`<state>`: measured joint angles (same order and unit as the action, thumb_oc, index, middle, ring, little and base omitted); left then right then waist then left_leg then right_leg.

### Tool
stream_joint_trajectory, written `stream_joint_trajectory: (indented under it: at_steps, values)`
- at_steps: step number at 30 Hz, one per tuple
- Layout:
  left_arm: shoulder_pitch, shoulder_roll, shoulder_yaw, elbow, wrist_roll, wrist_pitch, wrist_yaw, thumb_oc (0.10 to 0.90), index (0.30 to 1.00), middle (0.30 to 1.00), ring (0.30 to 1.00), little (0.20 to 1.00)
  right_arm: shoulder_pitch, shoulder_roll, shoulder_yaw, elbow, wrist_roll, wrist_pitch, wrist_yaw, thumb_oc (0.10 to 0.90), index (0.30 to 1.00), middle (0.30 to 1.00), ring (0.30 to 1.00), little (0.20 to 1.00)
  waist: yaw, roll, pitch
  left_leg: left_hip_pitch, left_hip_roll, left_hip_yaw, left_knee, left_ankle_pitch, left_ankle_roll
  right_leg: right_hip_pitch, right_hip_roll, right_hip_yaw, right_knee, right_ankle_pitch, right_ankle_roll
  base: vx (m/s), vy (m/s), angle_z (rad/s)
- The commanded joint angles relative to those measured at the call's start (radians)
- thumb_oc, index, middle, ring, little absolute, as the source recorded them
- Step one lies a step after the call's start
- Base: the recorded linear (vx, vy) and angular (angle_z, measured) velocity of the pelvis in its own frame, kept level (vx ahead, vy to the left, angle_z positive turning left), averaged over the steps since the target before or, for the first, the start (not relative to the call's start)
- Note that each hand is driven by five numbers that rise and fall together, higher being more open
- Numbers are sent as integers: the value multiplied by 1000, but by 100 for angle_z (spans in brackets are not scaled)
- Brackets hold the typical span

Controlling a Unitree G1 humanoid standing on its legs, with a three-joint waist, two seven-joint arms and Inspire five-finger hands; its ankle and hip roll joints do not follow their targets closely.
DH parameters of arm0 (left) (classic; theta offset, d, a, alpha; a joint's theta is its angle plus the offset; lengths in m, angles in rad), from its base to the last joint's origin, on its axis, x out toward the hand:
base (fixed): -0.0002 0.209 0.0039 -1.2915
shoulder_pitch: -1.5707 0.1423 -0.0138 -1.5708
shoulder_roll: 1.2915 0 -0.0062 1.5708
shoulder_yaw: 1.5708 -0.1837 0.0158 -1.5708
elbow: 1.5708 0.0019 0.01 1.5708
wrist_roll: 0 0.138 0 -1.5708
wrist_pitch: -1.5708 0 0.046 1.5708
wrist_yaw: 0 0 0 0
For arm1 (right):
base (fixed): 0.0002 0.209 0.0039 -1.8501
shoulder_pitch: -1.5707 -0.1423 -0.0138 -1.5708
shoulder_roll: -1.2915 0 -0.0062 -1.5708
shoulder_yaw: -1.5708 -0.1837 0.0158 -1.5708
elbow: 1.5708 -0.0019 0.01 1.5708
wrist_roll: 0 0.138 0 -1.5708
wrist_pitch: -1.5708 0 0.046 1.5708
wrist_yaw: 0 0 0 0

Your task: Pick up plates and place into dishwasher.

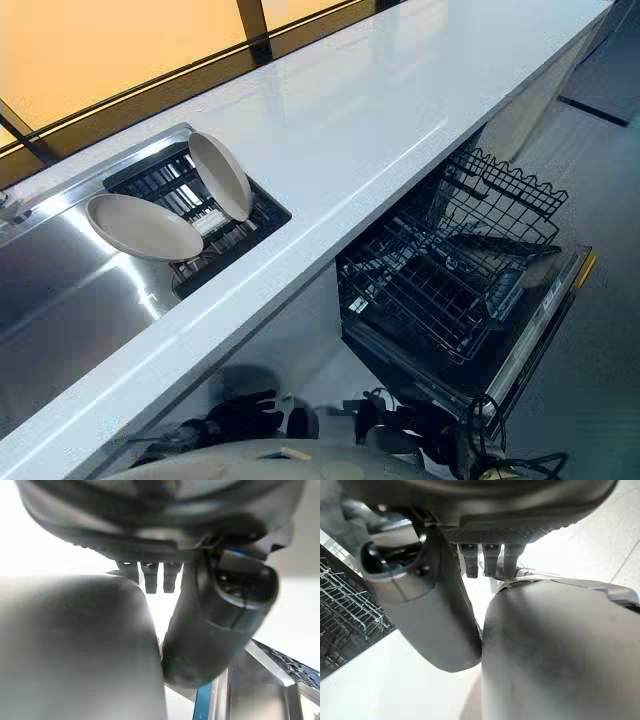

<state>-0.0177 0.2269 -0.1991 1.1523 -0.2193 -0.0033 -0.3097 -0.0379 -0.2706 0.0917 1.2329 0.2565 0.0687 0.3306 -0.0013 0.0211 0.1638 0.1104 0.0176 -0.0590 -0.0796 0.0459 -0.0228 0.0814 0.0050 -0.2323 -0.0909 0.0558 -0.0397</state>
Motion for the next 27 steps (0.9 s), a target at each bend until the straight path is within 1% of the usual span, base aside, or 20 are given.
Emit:
stream_joint_trajectory:
  at_steps: [1, 5, 8, 9, 10, 13, 14, 15, 16, 17, 18, 19, 20, 21, 22, 23, 24, 26, 27]
  values:
    - [-21, 21, 45, 20, -41, -24, -13, 800, 900, 900, 900, 900, 12, -26, 17, 18, 12, -9, 17, 800, 900, 900, 900, 900, 6, -7, -20, -9, -75, 86, 72, -123, 43, 20, -19, 11, 135, -175, 66, 8, -53, 29]
    - [-17, 17, 52, 15, -93, -30, -51, 800, 900, 900, 900, 900, 13, -23, 17, 18, 10, -15, 21, 800, 900, 900, 900, 900, 7, -8, -23, -4, -76, 92, 71, -128, 46, 23, -20, 11, 129, -172, 70, 0, 0, 0]
    - [-11, 15, 66, 0, -174, -26, -103, 800, 900, 900, 900, 900, 12, -20, 17, 11, 14, -15, 24, 800, 900, 900, 900, 900, 6, -10, -24, -2, -75, 96, 70, -129, 48, 21, -19, 17, 132, -173, 71, 0, 0, 0]
    - [-10, 12, 78, -17, -234, -10, -173, 800, 900, 900, 900, 900, 11, -20, 17, 6, 17, -10, 24, 800, 900, 900, 900, 900, 6, -11, -23, -1, -75, 97, 68, -129, 48, 21, -18, 19, 132, -172, 71, 0, 0, 0]
    - [-7, 8, 87, -38, -289, 26, -245, 800, 900, 900, 900, 900, 11, -20, 15, 1, 16, -6, 24, 800, 900, 900, 900, 900, 7, -11, -22, 1, -74, 99, 66, -130, 48, 21, -18, 21, 132, -171, 72, 0, 0, 0]
    - [9, -2, 111, -156, -457, 198, -494, 800, 900, 900, 900, 900, 14, -25, 1, -16, 6, 9, 25, 800, 900, 900, 900, 900, 11, -11, -17, 2, -73, 104, 58, -130, 48, 15, -18, 23, 130, -163, 77, -25, 6, 0]
    - [13, -4, 117, -209, -506, 253, -563, 800, 900, 900, 900, 900, 14, -28, -3, -22, 5, 13, 26, 800, 900, 900, 900, 900, 13, -11, -15, 2, -72, 105, 56, -130, 48, 13, -19, 25, 129, -161, 79, -40, 8, 0]
    - [17, -9, 134, -264, -552, 310, -659, 800, 900, 900, 900, 900, 16, -33, -9, -28, 5, 18, 30, 800, 900, 900, 900, 900, 17, -11, -13, 1, -71, 106, 53, -130, 48, 10, -19, 26, 128, -158, 80, -38, 5, 0]
    - [19, -16, 156, -306, -580, 349, -742, 800, 900, 900, 900, 900, 17, -37, -18, -29, 0, 18, 36, 800, 900, 900, 900, 900, 21, -11, -11, 0, -71, 106, 50, -130, 48, 7, -20, 26, 128, -156, 82, -35, 1, -3]
    - [21, -25, 172, -336, -600, 370, -811, 800, 900, 900, 900, 900, 18, -39, -25, -27, -5, 18, 40, 800, 900, 900, 900, 900, 24, -12, -10, 0, -70, 107, 47, -131, 48, 5, -20, 27, 129, -154, 83, -28, -7, -3]
    - [24, -37, 186, -371, -611, 366, -915, 800, 900, 900, 900, 900, 17, -39, -35, -19, -14, 13, 46, 800, 900, 900, 900, 900, 28, -13, -9, 0, -70, 105, 43, -131, 50, 2, -20, 28, 129, -152, 84, -18, -8, -3]
    - [25, -39, 188, -375, -626, 362, -946, 800, 900, 900, 900, 900, 17, -39, -37, -17, -17, 11, 47, 800, 900, 900, 900, 900, 29, -13, -9, 0, -70, 105, 42, -131, 50, 1, -20, 28, 130, -151, 85, 0, 0, 0]
    - [28, -50, 193, -405, -629, 348, -1007, 800, 900, 900, 900, 900, 16, -39, -41, -11, -19, 6, 51, 800, 900, 900, 900, 900, 32, -14, -7, 2, -70, 104, 39, -132, 50, 1, -20, 29, 129, -150, 85, 0, 0, 0]
    - [34, -65, 191, -448, -650, 315, -1099, 800, 900, 900, 900, 900, 14, -34, -43, 0, -22, -4, 54, 800, 900, 900, 900, 900, 36, -16, -5, 5, -69, 102, 32, -132, 51, 0, -19, 31, 128, -149, 85, 0, 0, 0]
    - [36, -69, 182, -473, -661, 289, -1160, 800, 900, 900, 900, 900, 13, -31, -43, 9, -25, -13, 56, 800, 900, 900, 900, 900, 38, -17, -5, 8, -68, 100, 27, -132, 52, 0, -18, 33, 127, -148, 86, 0, 0, 0]
    - [36, -71, 174, -492, -672, 274, -1176, 800, 900, 900, 900, 900, 12, -28, -42, 14, -26, -17, 57, 800, 900, 900, 900, 900, 38, -17, -5, 10, -68, 100, 24, -132, 52, 1, -18, 34, 126, -148, 86, 0, 0, 0]
    - [35, -72, 163, -523, -683, 243, -1224, 800, 900, 900, 900, 900, 10, -25, -39, 19, -28, -22, 58, 800, 900, 900, 900, 900, 38, -17, -6, 14, -67, 99, 18, -132, 52, 3, -17, 36, 124, -148, 87, 12, 2, -5]
    - [28, -70, 135, -606, -714, 217, -1282, 800, 900, 900, 900, 900, 8, -21, -34, 26, -32, -31, 59, 800, 900, 900, 900, 900, 38, -17, -7, 19, -64, 98, 9, -131, 52, 3, -15, 41, 123, -148, 87, 9, 7, -13]
    - [16, -64, 108, -678, -752, 211, -1290, 800, 900, 900, 900, 900, 4, -20, -28, 33, -34, -37, 59, 800, 900, 900, 900, 900, 36, -16, -9, 20, -64, 99, 5, -130, 51, 2, -14, 43, 122, -147, 88, 6, 11, -15]
